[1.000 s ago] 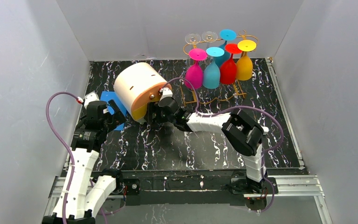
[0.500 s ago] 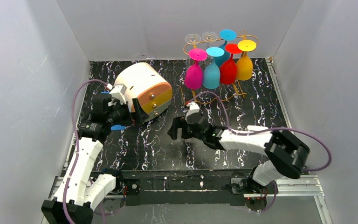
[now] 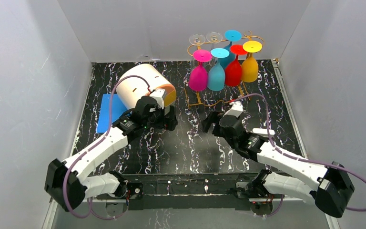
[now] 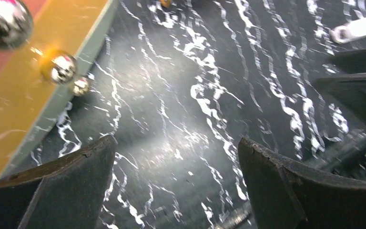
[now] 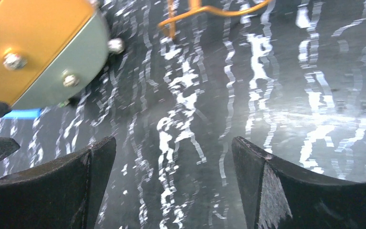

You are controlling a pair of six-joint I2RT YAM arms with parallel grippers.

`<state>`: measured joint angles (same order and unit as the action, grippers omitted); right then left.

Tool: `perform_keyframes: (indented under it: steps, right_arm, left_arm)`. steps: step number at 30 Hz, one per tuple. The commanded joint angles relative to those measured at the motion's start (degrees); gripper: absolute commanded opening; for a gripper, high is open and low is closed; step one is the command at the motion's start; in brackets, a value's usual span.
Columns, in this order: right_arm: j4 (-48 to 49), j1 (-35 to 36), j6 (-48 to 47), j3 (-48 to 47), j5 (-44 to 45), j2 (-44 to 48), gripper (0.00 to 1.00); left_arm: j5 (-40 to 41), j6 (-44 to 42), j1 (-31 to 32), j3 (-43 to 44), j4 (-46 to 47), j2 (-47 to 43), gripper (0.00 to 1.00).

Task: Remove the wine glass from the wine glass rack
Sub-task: Move the distractor to the center of the board.

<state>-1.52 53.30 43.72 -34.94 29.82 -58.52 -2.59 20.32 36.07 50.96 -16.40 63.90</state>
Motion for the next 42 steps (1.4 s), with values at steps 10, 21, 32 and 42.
perform_keyframes:
  steps: [10, 21, 32, 42]
  right_arm:
    - [-14.94, -12.28, -3.84, -5.0, -2.17, 6.79, 0.99]
    - [-17.92, -19.96, -6.73, -8.57, -7.32, 3.2, 0.99]
    - [-22.39, -33.1, -9.8, -19.63, -22.24, -3.87, 0.99]
    - [-23.05, -48.84, -8.42, -31.43, -40.98, -11.08, 0.99]
  left_arm:
    - [30.75, -12.84, 0.2, 6.59, 7.76, 15.87, 0.98]
    - [19.8, -16.87, -13.16, 11.8, 13.38, 24.58, 0.98]
    - [15.65, -16.04, -18.67, 22.55, 12.58, 37.73, 0.98]
    - [12.03, -10.97, -19.46, 20.89, 9.8, 32.46, 0.98]
